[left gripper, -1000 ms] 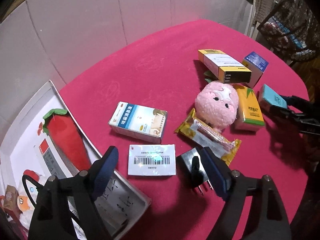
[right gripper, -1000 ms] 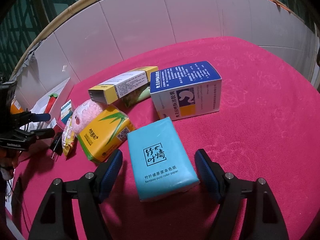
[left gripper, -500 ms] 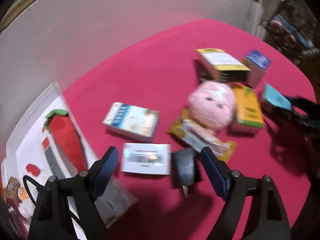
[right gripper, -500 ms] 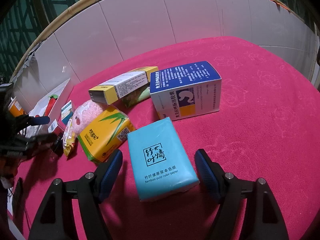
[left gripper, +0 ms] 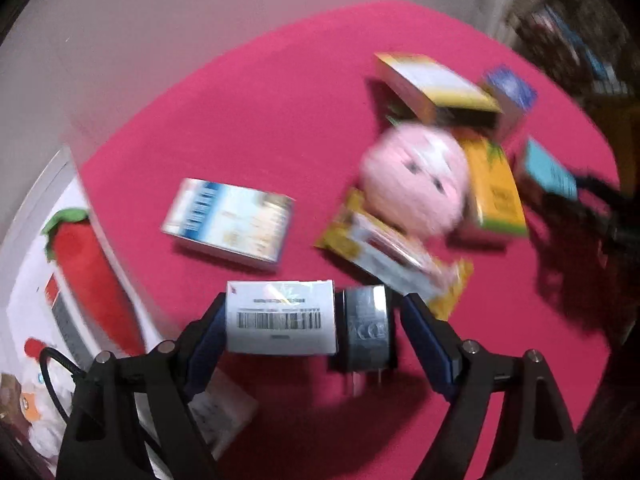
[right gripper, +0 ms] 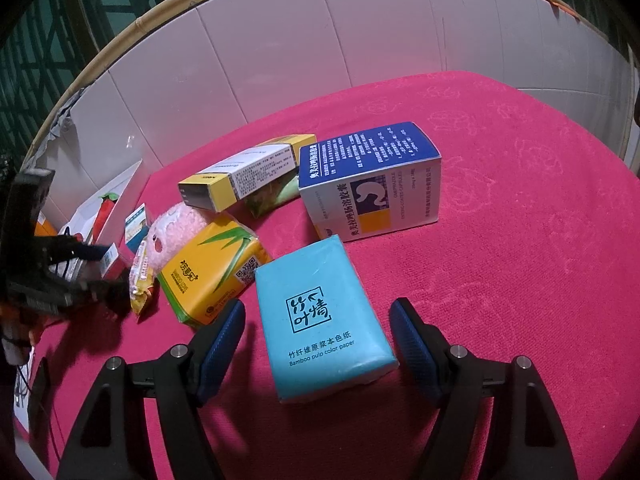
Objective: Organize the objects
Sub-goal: 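Grasp the barcode card and black charger with the left gripper while the right gripper lifts the teal pack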
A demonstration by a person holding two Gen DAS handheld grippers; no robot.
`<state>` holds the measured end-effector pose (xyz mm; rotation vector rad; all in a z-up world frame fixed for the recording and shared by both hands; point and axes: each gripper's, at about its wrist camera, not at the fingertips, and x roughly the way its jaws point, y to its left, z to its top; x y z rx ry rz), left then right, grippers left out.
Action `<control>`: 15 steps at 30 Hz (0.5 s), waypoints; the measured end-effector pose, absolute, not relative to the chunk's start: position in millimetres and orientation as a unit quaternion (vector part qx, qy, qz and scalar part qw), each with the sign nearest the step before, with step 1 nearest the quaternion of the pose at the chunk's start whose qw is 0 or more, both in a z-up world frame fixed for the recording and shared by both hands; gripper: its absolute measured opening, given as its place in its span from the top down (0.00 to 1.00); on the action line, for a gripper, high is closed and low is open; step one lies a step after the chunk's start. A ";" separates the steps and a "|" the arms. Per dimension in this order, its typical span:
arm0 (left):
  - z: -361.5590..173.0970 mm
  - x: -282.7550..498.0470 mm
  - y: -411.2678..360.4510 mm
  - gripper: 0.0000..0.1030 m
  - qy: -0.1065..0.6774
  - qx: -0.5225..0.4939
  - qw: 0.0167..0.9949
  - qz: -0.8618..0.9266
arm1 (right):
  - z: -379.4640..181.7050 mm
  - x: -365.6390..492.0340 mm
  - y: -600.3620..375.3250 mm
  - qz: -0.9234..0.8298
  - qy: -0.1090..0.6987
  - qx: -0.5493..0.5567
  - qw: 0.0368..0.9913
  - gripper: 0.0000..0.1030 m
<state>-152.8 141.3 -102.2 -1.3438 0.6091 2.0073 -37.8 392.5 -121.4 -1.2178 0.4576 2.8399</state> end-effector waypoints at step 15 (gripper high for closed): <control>-76.4 -120.6 124.0 0.19 0.158 -0.486 0.266 0.818 | -120.8 -34.3 396.3 0.909 0.156 -0.386 0.005 0.23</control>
